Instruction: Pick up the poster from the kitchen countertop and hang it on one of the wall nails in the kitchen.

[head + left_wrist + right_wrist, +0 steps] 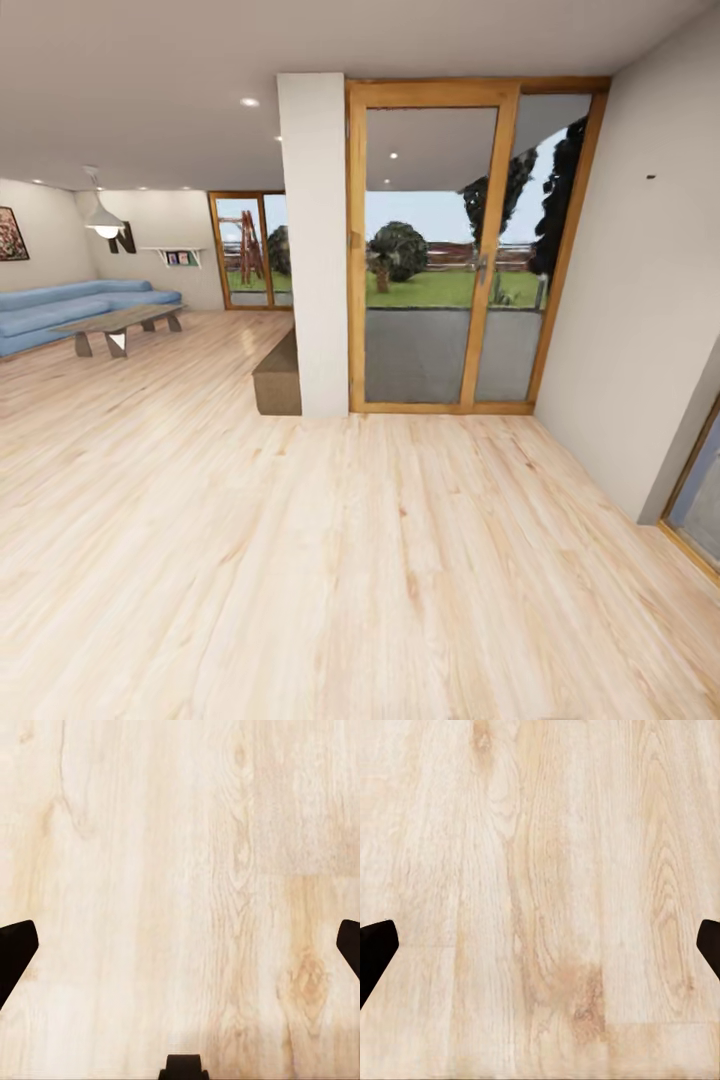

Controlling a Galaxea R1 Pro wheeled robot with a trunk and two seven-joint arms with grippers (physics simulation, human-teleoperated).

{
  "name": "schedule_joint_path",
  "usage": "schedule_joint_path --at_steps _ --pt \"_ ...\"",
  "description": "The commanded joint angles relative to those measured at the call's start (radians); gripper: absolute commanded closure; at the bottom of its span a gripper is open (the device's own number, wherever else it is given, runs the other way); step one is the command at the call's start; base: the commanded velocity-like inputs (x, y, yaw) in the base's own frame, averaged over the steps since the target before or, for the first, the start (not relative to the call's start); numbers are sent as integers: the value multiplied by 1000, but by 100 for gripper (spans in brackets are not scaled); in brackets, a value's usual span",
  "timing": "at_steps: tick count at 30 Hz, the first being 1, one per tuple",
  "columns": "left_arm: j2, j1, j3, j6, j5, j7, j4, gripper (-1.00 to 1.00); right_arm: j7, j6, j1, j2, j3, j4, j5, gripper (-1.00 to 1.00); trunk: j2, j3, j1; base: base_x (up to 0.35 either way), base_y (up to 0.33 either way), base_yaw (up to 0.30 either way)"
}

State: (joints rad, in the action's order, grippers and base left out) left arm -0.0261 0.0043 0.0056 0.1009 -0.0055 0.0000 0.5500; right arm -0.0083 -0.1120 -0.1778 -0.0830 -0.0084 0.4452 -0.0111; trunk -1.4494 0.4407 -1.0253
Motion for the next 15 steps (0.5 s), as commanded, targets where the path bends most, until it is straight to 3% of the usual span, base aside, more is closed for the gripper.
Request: schedule_joint_path --at_steps 1,8,15 --pt "0 0 1 2 -1 0 1 -100 -1 -3 0 0 -1 0 -1 -100 -1 2 0 -171 252 -2" --pt "0 0 1 2 -1 0 1 -100 -1 -3 -1 0 -1 1 -1 -100 -1 5 0 -170 248 -1" --pt "0 0 1 2 -1 0 1 -100 0 -2 -1 0 -1 1 -2 -100 -1 5 0 -43 60 -138"
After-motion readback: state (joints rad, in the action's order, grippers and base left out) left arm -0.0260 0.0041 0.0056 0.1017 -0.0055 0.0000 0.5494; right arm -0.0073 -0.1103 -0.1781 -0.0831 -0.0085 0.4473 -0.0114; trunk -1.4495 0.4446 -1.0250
